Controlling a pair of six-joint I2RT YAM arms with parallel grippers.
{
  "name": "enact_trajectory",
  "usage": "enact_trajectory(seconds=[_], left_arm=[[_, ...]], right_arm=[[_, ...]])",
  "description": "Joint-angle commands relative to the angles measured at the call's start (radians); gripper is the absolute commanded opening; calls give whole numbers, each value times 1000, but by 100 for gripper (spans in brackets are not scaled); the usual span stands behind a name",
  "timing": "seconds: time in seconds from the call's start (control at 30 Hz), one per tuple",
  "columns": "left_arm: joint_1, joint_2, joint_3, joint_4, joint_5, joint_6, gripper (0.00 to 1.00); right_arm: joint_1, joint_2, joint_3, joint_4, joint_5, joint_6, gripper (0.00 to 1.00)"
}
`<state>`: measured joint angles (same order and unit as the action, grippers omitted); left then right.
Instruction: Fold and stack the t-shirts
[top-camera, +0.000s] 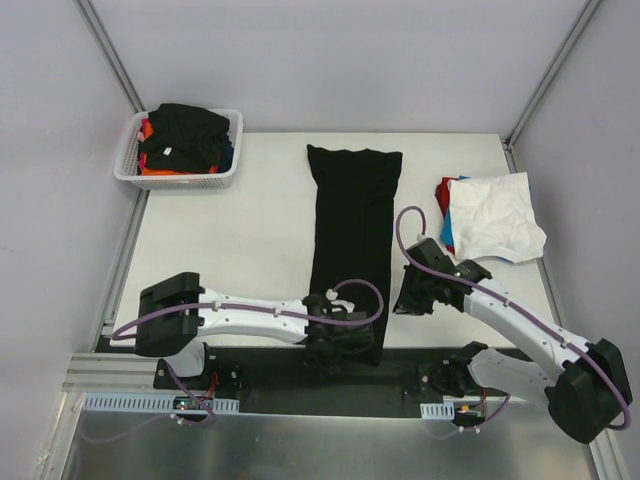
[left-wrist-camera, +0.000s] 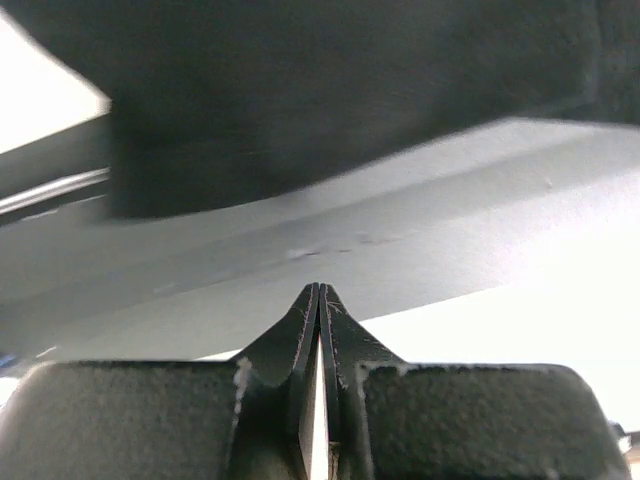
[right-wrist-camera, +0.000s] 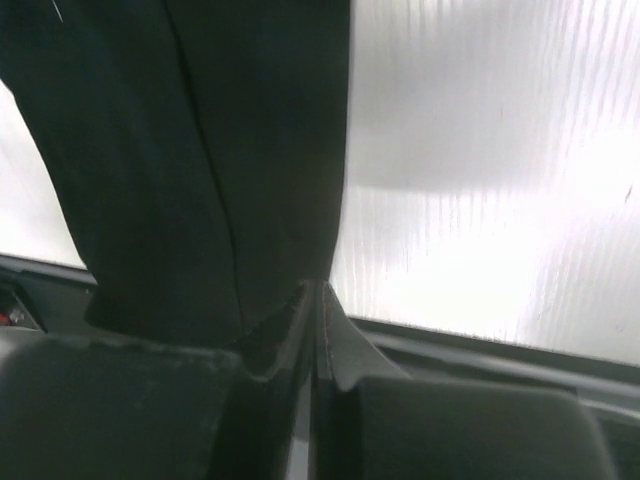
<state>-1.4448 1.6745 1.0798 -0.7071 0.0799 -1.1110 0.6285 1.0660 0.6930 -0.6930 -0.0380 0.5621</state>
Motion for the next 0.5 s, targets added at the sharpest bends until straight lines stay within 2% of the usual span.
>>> enact_trajectory(seconds=[0.0, 0.13, 0.17, 0.27, 0.4, 0.47], left_arm=[[30, -131, 94, -253, -206, -55, 0], [67, -229, 86, -412, -299, -108, 0], [75, -246, 75, -423, -311, -119, 0], [113, -289, -20, -407, -309, -144, 0], [147, -302, -164, -299, -252, -106, 0], [162, -289, -185, -263, -232, -72, 0]], right_arm=[[13, -163, -35, -48, -56, 41, 19], [14, -335, -65, -135, -53, 82, 42], [13, -369, -76, -161, -57, 90, 53], [14, -469, -128, -192, -83, 90, 65], [17, -498, -179, -223, -128, 62, 66], [22, -515, -185, -247, -122, 52, 66]])
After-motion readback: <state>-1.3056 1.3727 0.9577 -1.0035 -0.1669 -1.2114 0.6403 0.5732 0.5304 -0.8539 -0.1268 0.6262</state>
